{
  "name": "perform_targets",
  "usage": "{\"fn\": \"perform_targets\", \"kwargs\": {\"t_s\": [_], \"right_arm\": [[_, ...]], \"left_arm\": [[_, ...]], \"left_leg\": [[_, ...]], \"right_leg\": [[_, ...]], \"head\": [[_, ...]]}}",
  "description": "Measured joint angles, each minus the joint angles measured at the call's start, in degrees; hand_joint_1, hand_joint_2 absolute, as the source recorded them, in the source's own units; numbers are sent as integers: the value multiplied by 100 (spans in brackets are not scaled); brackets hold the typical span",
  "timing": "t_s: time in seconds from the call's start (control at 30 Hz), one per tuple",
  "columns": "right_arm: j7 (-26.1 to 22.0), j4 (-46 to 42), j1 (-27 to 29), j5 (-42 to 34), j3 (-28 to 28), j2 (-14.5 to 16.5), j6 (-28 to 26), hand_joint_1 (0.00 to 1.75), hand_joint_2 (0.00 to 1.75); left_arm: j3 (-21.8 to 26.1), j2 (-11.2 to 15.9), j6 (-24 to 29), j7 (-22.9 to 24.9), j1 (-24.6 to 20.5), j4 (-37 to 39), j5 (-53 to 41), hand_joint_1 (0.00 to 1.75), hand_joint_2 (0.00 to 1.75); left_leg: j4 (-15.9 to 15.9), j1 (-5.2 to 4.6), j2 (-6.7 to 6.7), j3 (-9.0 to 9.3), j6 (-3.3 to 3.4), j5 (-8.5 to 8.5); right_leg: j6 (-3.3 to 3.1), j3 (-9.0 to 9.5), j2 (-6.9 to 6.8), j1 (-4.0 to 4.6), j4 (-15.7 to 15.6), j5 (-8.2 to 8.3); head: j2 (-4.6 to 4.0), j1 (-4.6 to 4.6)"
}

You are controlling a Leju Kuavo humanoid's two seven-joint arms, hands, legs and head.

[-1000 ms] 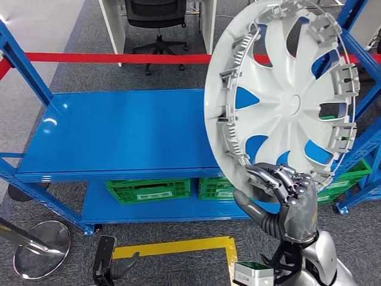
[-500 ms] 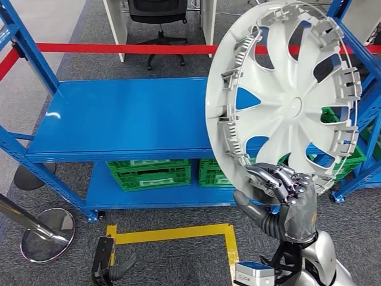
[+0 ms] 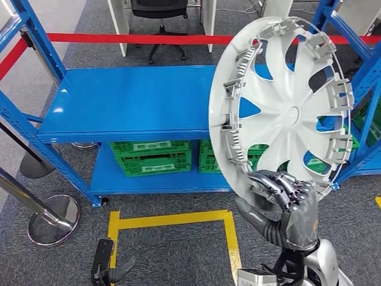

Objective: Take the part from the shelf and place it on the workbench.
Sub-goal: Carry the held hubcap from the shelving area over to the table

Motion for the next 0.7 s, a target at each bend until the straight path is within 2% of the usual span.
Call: {"fn": "perform_targets", "kwargs": {"t_s": [0.03,0.07,0.1,0.17,0.2,0.23,0.27,0.3,0.33,0.37,0.4,0.43,0.47,0.5,0.53,0.57,0.6,0.63,0.7], "right_arm": [[-1,-1,13,2,1,5,0,175,175],[-2,-1,25,3,1,14,0,175,175],[-1,-1,33,3,-2,25,0,175,175],[-1,-7,42,7,-15,53,0,175,175],[-2,-10,47,10,-26,65,0,175,175],[-5,-14,55,14,-38,75,0,175,175],[-8,-16,65,18,-50,82,0,175,175],[-10,-20,77,20,-62,85,0,175,175],[-10,-26,90,20,-75,86,0,175,175],[-8,-36,105,19,-92,87,0,175,175],[-4,-48,119,17,-109,87,0,175,175],[1,-60,132,15,-125,87,0,175,175],[5,-71,143,13,-136,88,0,175,175],[8,-81,151,12,-143,90,0,175,175],[9,-90,160,12,-149,91,0,175,175],[7,-98,174,12,-157,93,1,175,175],[4,-108,190,11,-169,95,1,175,175],[2,-118,203,7,-183,95,3,175,175],[0,-135,224,-8,-205,98,5,175,175]], "left_arm": [[1,4,-1,0,10,3,-1,0,175],[1,8,-1,-1,24,7,-2,0,175],[1,13,-3,-2,37,11,-6,0,175],[1,21,-7,-4,47,16,-19,0,175],[1,25,-11,-4,45,17,-29,0,175],[1,27,-16,-4,43,18,-38,0,175],[1,28,-21,-4,42,19,-48,0,175],[1,28,-27,-4,42,19,-55,0,175],[1,29,-30,-4,41,19,-63,0,175],[1,31,-31,-4,36,19,-74,0,175],[1,32,-31,-4,30,19,-84,0,175],[1,34,-30,-4,25,19,-93,0,175],[1,35,-28,-4,22,20,-100,0,175],[1,36,-26,-4,23,20,-102,0,175],[1,36,-16,-4,25,22,-105,0,175],[2,34,4,-2,23,23,-114,0,175],[2,31,30,0,20,24,-130,0,175],[3,27,58,6,16,25,-147,0,175],[3,23,92,23,10,25,-178,0,175]], "left_leg": [[13,6,-6,-26,-31,0],[74,11,-13,-64,-68,-97],[231,20,-20,-118,-105,-308],[821,51,-25,-233,-168,-921],[1169,65,-24,-266,-191,-1136],[1433,73,-24,-256,-206,-1193],[1556,77,-24,-188,-211,-1112],[1487,80,-24,-44,-205,-938],[1255,80,-25,170,-188,-767],[895,77,-27,428,-158,-724],[500,66,-29,684,-130,-760],[196,52,-31,863,-102,-839],[-6,34,-32,958,-77,-919],[-89,17,-33,978,-53,-916],[-116,15,-28,934,-19,-867],[-146,20,-13,893,22,-810],[-175,30,3,846,68,-747],[-205,43,25,787,107,-682],[-209,39,76,666,155,-573]], "right_leg": [[-34,-62,-10,-4,7,43],[-79,-109,-19,-11,8,93],[-126,-172,-31,-22,2,152],[-185,-292,-41,-23,14,270],[-195,-377,-44,-19,32,331],[-195,-475,-44,-16,61,389],[-191,-580,-44,-14,103,440],[-184,-686,-44,-14,153,480],[-174,-783,-42,-13,205,513],[-160,-862,-41,-13,250,544],[-139,-922,-41,-9,283,576],[-112,-961,-42,-8,298,618],[-80,-987,-44,-13,296,668],[-41,-1005,-44,-19,281,723],[-1,-1019,-33,-26,266,774],[34,-1061,-21,-30,278,755],[62,-1123,-8,-29,358,639],[81,-1208,4,-26,543,426],[106,-1413,6,-27,1199,-91]], "head": [[0,5],[0,0],[0,-12],[0,-37],[0,-43],[0,-43],[0,-44],[0,-44],[0,-44],[0,-43],[0,-40],[0,-39],[0,-38],[0,-37],[0,-38],[0,-42],[0,-33],[0,-22],[0,9]]}}
